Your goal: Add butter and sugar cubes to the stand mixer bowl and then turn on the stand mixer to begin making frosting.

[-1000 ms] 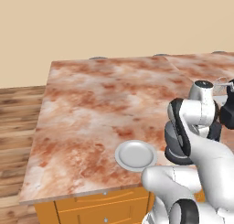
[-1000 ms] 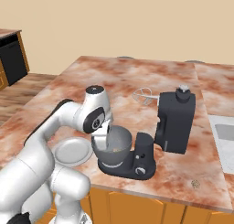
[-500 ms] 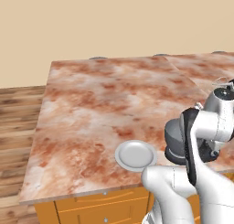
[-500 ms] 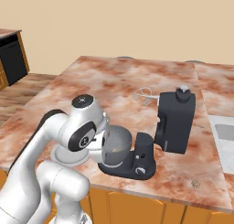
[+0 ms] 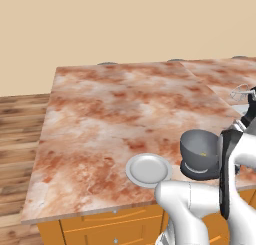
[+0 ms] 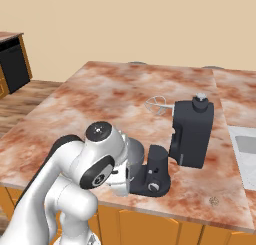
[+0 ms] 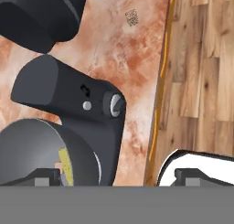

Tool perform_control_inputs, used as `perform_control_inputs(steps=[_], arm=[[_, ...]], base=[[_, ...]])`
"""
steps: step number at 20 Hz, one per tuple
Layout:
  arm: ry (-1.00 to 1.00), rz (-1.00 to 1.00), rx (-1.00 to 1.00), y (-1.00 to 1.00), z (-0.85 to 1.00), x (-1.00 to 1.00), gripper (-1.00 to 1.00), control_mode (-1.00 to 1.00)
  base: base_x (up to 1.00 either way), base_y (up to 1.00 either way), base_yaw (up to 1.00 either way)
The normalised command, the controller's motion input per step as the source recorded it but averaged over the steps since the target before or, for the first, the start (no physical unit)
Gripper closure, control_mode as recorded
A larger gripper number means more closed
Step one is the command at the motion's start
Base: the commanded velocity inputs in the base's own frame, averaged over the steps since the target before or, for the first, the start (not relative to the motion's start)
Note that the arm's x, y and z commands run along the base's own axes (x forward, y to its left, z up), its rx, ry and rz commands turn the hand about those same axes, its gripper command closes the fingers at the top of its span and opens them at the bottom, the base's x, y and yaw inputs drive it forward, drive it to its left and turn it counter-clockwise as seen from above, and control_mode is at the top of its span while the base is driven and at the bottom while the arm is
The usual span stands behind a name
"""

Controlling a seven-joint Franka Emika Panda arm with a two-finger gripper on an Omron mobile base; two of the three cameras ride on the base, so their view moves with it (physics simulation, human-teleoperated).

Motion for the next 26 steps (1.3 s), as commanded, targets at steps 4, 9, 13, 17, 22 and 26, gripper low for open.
perform_control_inputs(steps=[4, 9, 13, 17, 22, 26], arm=[[0.00, 0.20, -0.05, -0.50, -0.07, -0.15, -1.00, -1.00], [-0.02, 0.17, -0.14, -0.34, -0.04, -0.31, -1.00, -1.00], [-0.10, 0.15, -0.20, -0.33, -0.11, -0.50, -1.00, -1.00], [-0.10, 0.10, -0.20, -0.36, -0.17, -0.54, -1.00, -1.00], [-0.02, 0.15, -0.11, -0.49, -0.32, -0.14, -1.00, -1.00], [-0.12, 0.30, -0.14, -0.47, -0.12, 0.00, -1.00, -1.00]], base=[[0.00, 0.00, 0.00], [0.00, 0.00, 0.00], [0.00, 0.00, 0.00], [0.00, 0.00, 0.00], [0.00, 0.00, 0.00], [0.00, 0.00, 0.00]])
